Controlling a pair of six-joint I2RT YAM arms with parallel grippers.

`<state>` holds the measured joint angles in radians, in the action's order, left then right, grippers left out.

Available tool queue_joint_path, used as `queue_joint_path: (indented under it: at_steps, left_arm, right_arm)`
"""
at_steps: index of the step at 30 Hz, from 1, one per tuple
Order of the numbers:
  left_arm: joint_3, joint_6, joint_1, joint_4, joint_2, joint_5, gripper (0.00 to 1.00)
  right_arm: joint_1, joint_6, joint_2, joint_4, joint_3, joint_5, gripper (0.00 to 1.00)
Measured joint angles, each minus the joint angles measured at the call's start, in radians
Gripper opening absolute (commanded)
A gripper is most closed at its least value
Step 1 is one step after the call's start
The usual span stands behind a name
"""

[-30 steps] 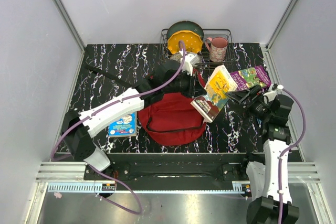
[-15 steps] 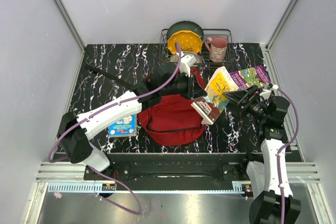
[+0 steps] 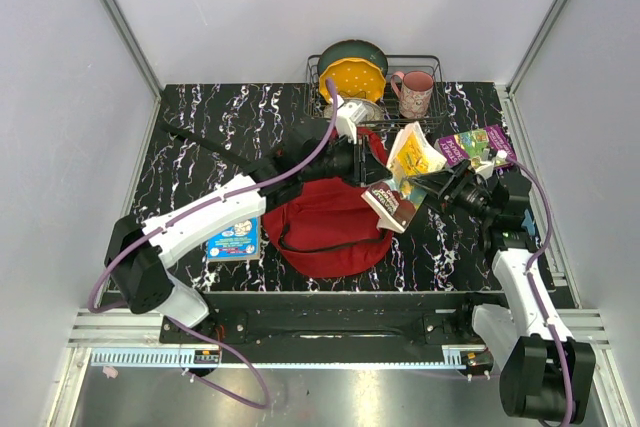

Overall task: Pack the student bag
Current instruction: Pick up the book from the center of the board.

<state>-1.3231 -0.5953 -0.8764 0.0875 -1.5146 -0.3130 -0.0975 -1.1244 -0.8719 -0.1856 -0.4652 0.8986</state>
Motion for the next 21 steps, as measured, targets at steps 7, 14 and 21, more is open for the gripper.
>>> queue_joint_path:
  at_steps: [7, 14, 21]
  left_arm:
    - [0.014, 0.000, 0.008, -0.008, 0.028, 0.014, 0.18]
    - [0.044, 0.029, 0.004, 0.004, 0.056, 0.059, 0.99]
    - [0.224, 0.021, 0.027, 0.015, 0.190, 0.105, 0.99]
  right_arm:
    - [-0.001, -0.045, 0.019, -0.080, 0.010, -0.008, 0.13]
    - [0.001, -0.029, 0.074, -0.021, 0.006, -0.028, 0.00]
    - [0.006, -0.022, 0.087, 0.004, -0.004, 0.021, 0.00]
